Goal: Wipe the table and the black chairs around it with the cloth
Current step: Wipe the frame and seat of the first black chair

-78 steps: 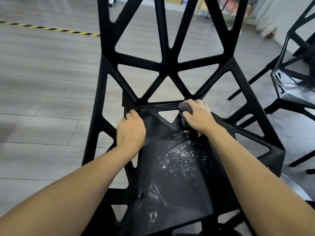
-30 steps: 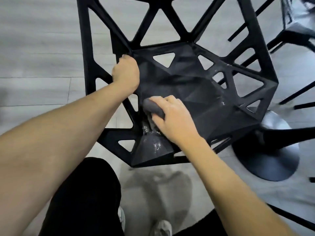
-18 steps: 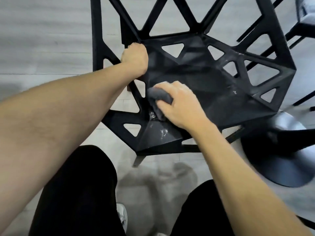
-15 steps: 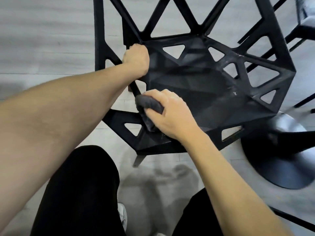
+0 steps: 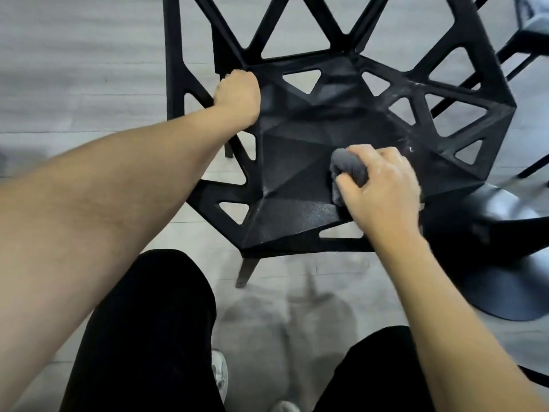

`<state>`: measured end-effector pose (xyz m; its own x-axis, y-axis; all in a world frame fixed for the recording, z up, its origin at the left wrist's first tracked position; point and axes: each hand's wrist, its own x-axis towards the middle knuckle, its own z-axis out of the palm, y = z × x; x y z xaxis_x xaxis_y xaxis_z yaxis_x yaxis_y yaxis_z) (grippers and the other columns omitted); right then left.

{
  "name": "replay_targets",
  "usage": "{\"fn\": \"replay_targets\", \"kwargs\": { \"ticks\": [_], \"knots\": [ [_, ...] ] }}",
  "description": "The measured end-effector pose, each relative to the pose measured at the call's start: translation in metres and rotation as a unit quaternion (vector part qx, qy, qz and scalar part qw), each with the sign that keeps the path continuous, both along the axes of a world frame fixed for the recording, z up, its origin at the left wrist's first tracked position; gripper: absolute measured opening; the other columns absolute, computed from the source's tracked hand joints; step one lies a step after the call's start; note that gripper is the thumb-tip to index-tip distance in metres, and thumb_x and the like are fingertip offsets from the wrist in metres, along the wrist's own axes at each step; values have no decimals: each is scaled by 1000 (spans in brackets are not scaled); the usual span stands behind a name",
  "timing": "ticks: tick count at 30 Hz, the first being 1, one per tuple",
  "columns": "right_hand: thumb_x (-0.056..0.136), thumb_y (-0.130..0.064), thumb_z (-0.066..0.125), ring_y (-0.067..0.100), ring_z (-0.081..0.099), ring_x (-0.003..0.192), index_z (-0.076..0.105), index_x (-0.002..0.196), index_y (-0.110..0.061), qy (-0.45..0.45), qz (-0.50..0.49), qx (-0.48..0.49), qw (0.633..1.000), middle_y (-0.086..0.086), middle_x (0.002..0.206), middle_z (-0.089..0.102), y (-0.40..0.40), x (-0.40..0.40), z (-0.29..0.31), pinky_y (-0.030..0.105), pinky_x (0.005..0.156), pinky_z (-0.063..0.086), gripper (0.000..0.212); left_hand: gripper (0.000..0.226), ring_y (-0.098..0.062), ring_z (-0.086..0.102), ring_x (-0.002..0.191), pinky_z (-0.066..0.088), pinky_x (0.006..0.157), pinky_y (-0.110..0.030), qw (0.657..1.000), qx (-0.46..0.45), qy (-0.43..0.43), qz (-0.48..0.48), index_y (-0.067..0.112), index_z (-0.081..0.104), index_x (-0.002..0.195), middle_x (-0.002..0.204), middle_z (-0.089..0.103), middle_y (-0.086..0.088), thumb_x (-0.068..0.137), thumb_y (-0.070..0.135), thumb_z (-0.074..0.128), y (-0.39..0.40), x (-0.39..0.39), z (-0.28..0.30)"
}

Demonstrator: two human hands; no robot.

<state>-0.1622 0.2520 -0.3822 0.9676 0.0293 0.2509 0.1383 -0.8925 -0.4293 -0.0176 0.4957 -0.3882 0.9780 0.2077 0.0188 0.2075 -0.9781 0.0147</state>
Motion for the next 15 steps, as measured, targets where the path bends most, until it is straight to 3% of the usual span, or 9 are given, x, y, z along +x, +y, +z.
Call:
{"fn": "replay_targets", "kwargs": {
  "ticks": [2, 6, 10, 12, 15],
  "knots": [
    [77, -40, 58, 36, 58, 91, 69, 114, -29, -22, 43, -16, 999, 8, 101, 62, 46, -20, -6, 44, 81, 48, 41, 39, -39, 50, 129, 44, 102, -45, 1000, 4, -2, 8, -9, 48, 134, 137, 51, -24, 95, -8, 47, -2, -2, 0],
    [80, -34, 64, 31, 56, 85, 70, 120, -23, -51, 120, 61, 990, 8, 101, 60, 120, -72, -16, 43, 77, 44, 42, 39, -40, 51, 127, 46, 100, -46, 1000, 13, 2, 21, -9, 48, 134, 136, 51, -24, 95, -8, 47, -3, -3, 1],
    [83, -34, 64, 32, 57, 90, 69, 127, -20, -94, 149, 8, 984, 10, 109, 63, 80, -79, -24, 45, 79, 46, 47, 37, -42, 53, 125, 47, 98, -47, 999, 16, 4, 30, -9, 50, 131, 133, 54, -24, 94, -9, 49, -5, -4, 1],
    [81, -31, 66, 35, 58, 91, 69, 125, -18, -110, 116, 1, 987, 11, 110, 63, 41, -63, -25, 46, 81, 48, 46, 36, -43, 55, 124, 48, 97, -47, 999, 17, 8, 32, -10, 50, 130, 133, 54, -24, 94, -10, 49, -6, -5, 3],
    [81, -33, 60, 34, 55, 96, 67, 123, -22, -75, -27, 21, 997, 11, 107, 59, -16, -22, -15, 44, 90, 46, 44, 36, -41, 53, 125, 47, 98, -46, 999, 24, -2, 24, -10, 48, 131, 133, 53, -25, 95, -10, 45, -5, -5, 0]
  ]
}}
